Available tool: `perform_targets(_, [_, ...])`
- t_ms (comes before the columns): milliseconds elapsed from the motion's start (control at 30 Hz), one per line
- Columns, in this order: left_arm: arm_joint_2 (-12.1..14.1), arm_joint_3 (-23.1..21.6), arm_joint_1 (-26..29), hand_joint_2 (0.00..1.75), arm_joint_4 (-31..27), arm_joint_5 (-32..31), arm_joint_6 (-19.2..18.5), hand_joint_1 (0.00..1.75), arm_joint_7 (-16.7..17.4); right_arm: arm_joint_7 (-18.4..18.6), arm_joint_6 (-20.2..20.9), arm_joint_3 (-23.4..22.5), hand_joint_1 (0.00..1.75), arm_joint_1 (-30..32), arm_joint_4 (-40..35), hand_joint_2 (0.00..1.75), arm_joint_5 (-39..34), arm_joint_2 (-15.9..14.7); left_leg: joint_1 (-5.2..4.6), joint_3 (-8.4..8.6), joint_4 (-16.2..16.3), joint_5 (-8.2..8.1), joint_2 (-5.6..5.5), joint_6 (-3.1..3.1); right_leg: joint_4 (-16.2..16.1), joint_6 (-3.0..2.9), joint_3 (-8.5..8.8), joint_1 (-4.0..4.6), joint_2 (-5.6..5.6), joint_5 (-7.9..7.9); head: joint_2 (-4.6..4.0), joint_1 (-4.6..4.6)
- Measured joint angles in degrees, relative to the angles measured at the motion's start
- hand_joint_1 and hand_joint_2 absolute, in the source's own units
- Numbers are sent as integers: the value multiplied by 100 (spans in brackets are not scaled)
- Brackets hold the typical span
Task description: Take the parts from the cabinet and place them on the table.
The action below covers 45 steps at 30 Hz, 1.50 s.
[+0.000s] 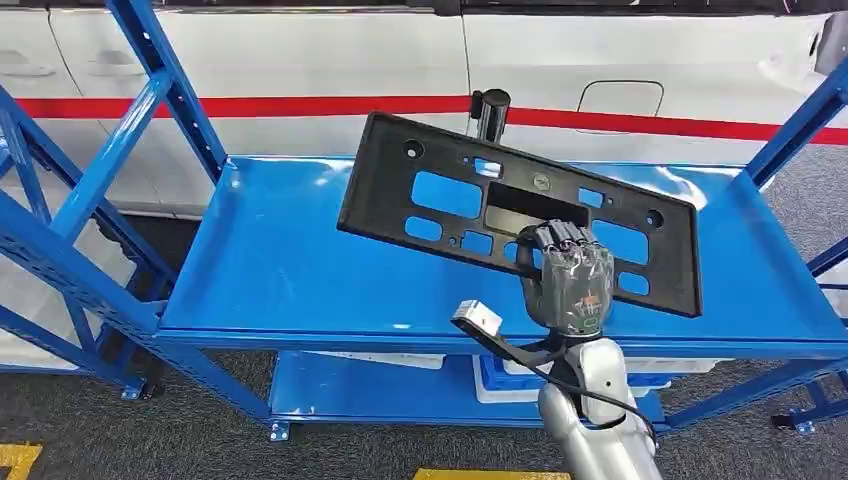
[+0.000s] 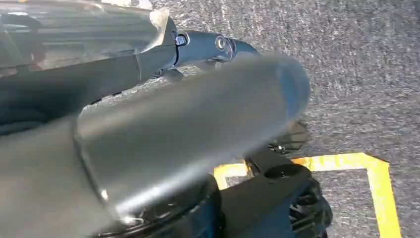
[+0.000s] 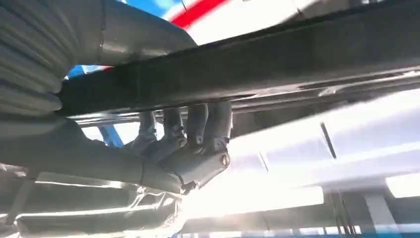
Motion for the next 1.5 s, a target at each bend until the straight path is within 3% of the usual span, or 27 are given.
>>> perform_targets(200, [-90,153,-23,175,0,110,-293,0,-169,-433,-258,59,175,259,-976,175,-628,-83,0,-4,0,0,-3,0,0,0,-2,-1,-2,0,0,0])
perform_targets(333, [-153,219,-14,175,0,201,-372,0,-195,-549,-55,164,175,227,-1439,175,-1156,-168,0,-4,0,0,-2,0,0,0,-1,0,-2,0,0,4])
perform_targets(433, [-179,295,13,175,0,90,-228,0,-55,-654,107,214,175,172,-1636,175,-1636,-203,0,-4,0,1,-3,0,0,0,0,0,-2,0,0,4])
perform_targets(733, [-181,302,29,175,0,55,-204,0,57,-724,168,306,175,131,-1778,175,-1889,-260,0,-5,0,1,-3,0,0,0,0,0,-2,0,0,2])
perform_targets(933, [-179,599,99,175,0,510,-285,0,39,-765,813,310,175,-20,-1670,175,-3485,-271,0,-8,-1,1,-3,1,0,0,-1,2,-2,0,0,4])
perform_targets(1133, [-177,765,153,175,0,520,-271,0,109,-809,927,280,175,-205,-1485,175,-3802,-280,-2,-9,0,2,-7,2,0,1,0,1,-5,0,0,4])
perform_targets(1167, [-168,781,153,175,0,525,-278,0,173,-809,996,280,175,-227,-1459,175,-4016,-280,-34,-21,29,-17,-9,27,-13,29,-1,-44,-5,16,0,0])
perform_targets(1267, [-129,853,173,175,0,525,-322,0,240,-820,1091,236,175,-329,-1356,175,-4405,-280,-38,-30,35,-27,-9,68,-17,41,-1,-82,-4,21,0,2])
perform_targets(1333, [-109,885,177,175,0,586,-387,0,234,-842,1163,177,175,-428,-1301,175,-4553,-280,-38,-5,-38,40,-6,141,-49,99,6,-63,-5,49,0,-2])
perform_targets(1400, [-92,936,177,175,0,663,-394,0,199,-934,1187,149,175,-529,-1201,175,-4698,-315,15,24,-132,113,22,189,284,41,-153,-65,-9,-201,0,11])
perform_targets(1467, [-70,1025,178,175,0,717,-389,0,183,-1045,1202,149,175,-628,-1030,175,-4859,-328,9,0,-131,132,27,222,1205,-65,-564,-72,-9,-653,0,35])
perform_targets(1500, [-55,1038,180,175,0,741,-374,0,181,-1095,1204,149,175,-655,-939,175,-4935,-339,5,-17,-127,133,26,221,1612,-71,-746,-71,-8,-785,0,39])
